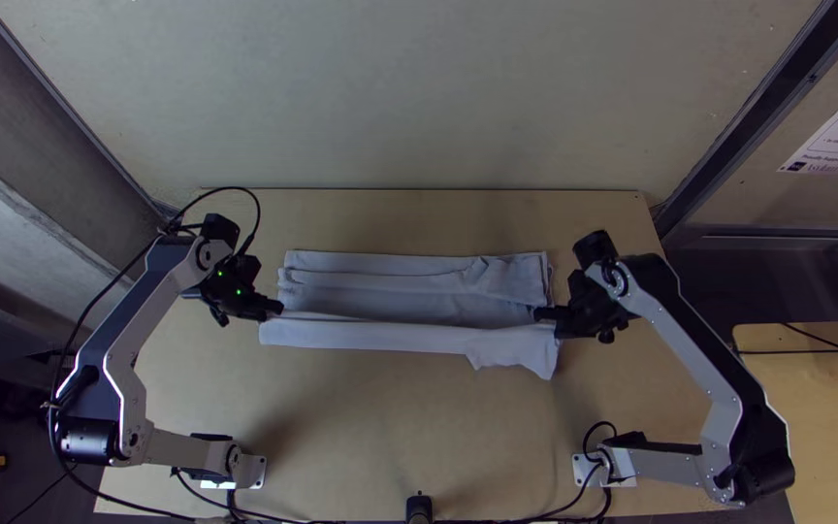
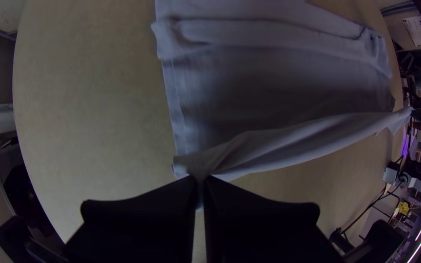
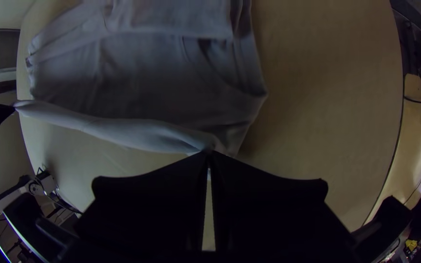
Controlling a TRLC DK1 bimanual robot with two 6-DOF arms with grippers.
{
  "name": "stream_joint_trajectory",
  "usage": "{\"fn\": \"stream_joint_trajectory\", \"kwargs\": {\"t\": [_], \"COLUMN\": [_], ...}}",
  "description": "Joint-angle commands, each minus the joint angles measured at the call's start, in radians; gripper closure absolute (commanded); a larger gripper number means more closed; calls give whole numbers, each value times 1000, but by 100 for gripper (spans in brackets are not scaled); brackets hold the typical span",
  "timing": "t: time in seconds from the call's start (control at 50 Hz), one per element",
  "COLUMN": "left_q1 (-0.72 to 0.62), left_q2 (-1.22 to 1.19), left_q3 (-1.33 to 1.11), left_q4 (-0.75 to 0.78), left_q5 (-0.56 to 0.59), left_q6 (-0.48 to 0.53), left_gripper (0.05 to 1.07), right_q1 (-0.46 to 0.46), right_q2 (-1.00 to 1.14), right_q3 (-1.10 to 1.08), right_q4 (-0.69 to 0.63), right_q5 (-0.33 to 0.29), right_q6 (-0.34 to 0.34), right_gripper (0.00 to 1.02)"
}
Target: Fold the t-shirt
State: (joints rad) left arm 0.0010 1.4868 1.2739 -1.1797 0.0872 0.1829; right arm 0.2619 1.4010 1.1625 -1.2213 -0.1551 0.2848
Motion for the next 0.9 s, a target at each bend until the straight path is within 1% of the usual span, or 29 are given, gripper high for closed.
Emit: {"fn": "stream_joint_trajectory", "kwargs": {"t": [0.0,0.48,0.88], "left_q1": [7,4,13], "left_q2": [41,217,412], "left_q3": [61,280,453], "left_q4": [-17,-9,-5], "left_q5": [0,0,0], "left_q6": [-16,-14,-3], "left_gripper": [105,105,105], "right_q1": [-38,-107,-144], "right_q2": [62,363,636], "right_q3": [69,333,585], "right_q4": [-17,-4,13], "right_q5": [20,38,38], "right_q6": [-33,-70,-64], "right_gripper": [100,100,100]}}
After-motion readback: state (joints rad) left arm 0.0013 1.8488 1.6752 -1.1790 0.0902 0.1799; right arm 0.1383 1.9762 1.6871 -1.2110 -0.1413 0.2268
